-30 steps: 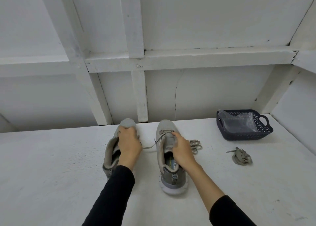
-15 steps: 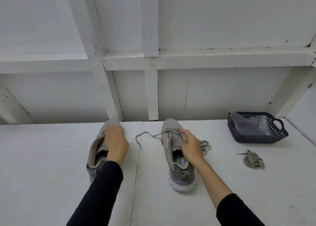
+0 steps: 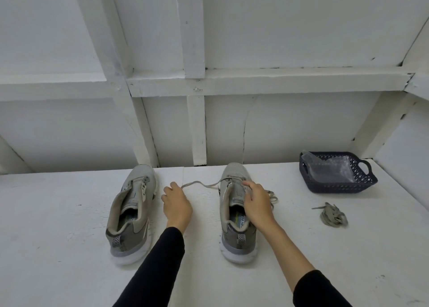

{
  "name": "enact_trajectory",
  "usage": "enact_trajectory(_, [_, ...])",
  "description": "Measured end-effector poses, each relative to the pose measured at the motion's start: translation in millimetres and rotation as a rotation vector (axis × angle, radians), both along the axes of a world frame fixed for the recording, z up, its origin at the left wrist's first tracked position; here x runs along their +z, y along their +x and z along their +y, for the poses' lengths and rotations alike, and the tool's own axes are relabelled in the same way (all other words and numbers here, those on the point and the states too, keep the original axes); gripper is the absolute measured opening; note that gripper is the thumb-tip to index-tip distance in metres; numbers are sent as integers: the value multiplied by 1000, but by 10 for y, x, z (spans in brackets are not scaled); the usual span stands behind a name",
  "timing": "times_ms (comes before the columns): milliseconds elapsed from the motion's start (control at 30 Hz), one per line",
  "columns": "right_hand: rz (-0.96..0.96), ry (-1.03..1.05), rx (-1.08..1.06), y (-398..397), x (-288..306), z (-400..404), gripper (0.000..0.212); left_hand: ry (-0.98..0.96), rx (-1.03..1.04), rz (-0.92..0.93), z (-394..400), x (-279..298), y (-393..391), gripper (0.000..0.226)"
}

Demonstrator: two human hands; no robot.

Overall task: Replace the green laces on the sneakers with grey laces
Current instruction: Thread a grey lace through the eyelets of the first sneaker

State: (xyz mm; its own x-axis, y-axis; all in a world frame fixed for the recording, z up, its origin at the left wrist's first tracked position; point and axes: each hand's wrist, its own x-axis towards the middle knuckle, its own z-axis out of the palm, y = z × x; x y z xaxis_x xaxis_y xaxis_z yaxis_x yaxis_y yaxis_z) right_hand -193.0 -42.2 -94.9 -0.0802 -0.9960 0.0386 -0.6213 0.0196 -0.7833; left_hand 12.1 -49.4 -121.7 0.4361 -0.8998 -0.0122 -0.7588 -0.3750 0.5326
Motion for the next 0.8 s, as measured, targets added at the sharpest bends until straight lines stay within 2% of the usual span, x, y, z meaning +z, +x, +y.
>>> enact_trajectory(167, [-73,3,34,-37,-18,38,37,-60,-41,129,-35,-86,59,39])
enact_trajectory(267, [-105,-21,65,-36,-25,29,37,-136,-78,310,-122,69,6,31])
enact_trajectory(400, [-90,-18,63,69,-32,21,37,-336,-64,513,-243,437,-201,19])
enact_trajectory(533, [-148,93,64,26,31,2,36,-413,-121,551,-285,597,-346,14])
enact_trajectory(633, [-280,187,93,-40,142,4,30,-410,-193,580,-276,657,-433,12])
enact_trajectory(733, [-437,255,-47,-129,205,3,37,-405,-230,588,-303,719,-486,10])
enact_trajectory(800, [-532,226,-150,-222,262,-62,28,-415,-255,603,-332,775,-506,8])
